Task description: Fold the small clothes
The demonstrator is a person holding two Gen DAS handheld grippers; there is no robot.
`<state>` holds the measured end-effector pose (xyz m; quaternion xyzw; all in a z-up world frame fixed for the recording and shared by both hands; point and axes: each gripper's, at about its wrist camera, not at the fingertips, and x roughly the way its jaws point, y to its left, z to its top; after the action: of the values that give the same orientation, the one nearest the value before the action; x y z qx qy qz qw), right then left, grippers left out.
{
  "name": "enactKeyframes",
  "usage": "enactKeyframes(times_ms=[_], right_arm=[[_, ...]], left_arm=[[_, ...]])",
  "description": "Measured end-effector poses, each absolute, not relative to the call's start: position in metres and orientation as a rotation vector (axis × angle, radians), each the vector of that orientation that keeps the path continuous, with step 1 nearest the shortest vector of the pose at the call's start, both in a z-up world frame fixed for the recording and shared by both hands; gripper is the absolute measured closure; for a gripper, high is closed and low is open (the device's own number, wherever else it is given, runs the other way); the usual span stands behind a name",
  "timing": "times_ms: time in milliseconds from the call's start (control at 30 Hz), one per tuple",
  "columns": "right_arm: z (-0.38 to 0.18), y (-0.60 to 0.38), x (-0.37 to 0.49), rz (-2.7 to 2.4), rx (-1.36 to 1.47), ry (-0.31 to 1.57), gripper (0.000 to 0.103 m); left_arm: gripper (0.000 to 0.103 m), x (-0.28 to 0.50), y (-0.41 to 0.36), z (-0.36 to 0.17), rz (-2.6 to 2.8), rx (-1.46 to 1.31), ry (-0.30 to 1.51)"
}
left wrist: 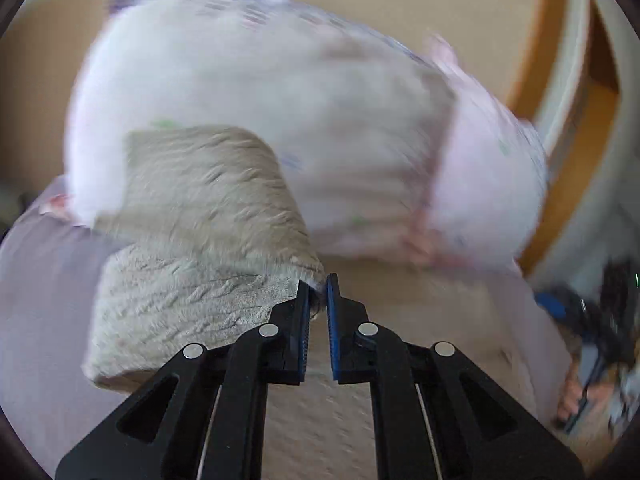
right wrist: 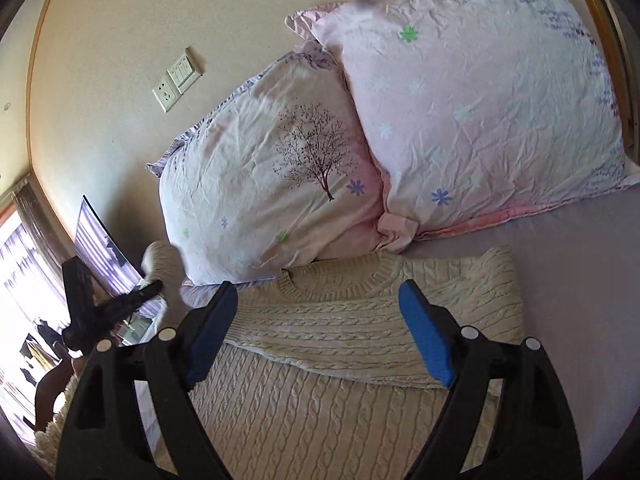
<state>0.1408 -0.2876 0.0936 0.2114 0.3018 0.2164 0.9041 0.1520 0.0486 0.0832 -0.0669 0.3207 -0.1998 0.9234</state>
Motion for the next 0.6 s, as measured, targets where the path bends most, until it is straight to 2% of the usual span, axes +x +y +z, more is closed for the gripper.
enactKeyframes(times_ms=[100, 167, 233, 300, 367, 433, 467, 500, 567, 600], right_arm=[[0.067, -0.294, 0.16, 0.402, 0.493, 0.735, 0.021], [0.05, -0.309, 0.168, 0.36, 0.556, 0.798, 0.034], [0.036, -0.324, 0.175, 0.312, 0.606, 0.843, 0.039], [0.025, -0.335, 0.178, 0.251, 0.639, 0.875, 0.046], [0.017, -0.339, 0.181, 0.25, 0.658, 0.888, 0.048], [0.009, -0.331, 0.188, 0.248, 0.632, 0.923, 0.048], [0.003, -0.325, 0.191, 0.246, 0.611, 0.949, 0.048], [-0.002, -0.317, 0.195, 0.243, 0.575, 0.975, 0.052], [-0.003, -0.305, 0.195, 0.267, 0.518, 0.967, 0.096], [0.0, -0.309, 0.191, 0.241, 0.533, 0.93, 0.097]], left_arm=[[0.095, 0.139, -0.048, 0.034, -0.577, 0.091, 0.813], [0.095, 0.125, -0.057, 0.017, -0.602, 0.128, 0.843], [0.095, 0.114, -0.037, 0.015, -0.607, 0.079, 0.859], [0.084, 0.103, -0.001, 0.018, -0.557, -0.02, 0.86], [0.062, 0.086, 0.041, 0.022, -0.481, -0.088, 0.826], [0.048, 0.072, 0.072, 0.026, -0.387, -0.097, 0.797], [0.043, 0.067, 0.086, 0.025, -0.346, -0.105, 0.8], [0.042, 0.063, 0.098, 0.023, -0.322, -0.122, 0.81], [0.039, 0.057, 0.115, 0.017, -0.29, -0.159, 0.834], [0.038, 0.051, 0.123, 0.014, -0.273, -0.173, 0.845]])
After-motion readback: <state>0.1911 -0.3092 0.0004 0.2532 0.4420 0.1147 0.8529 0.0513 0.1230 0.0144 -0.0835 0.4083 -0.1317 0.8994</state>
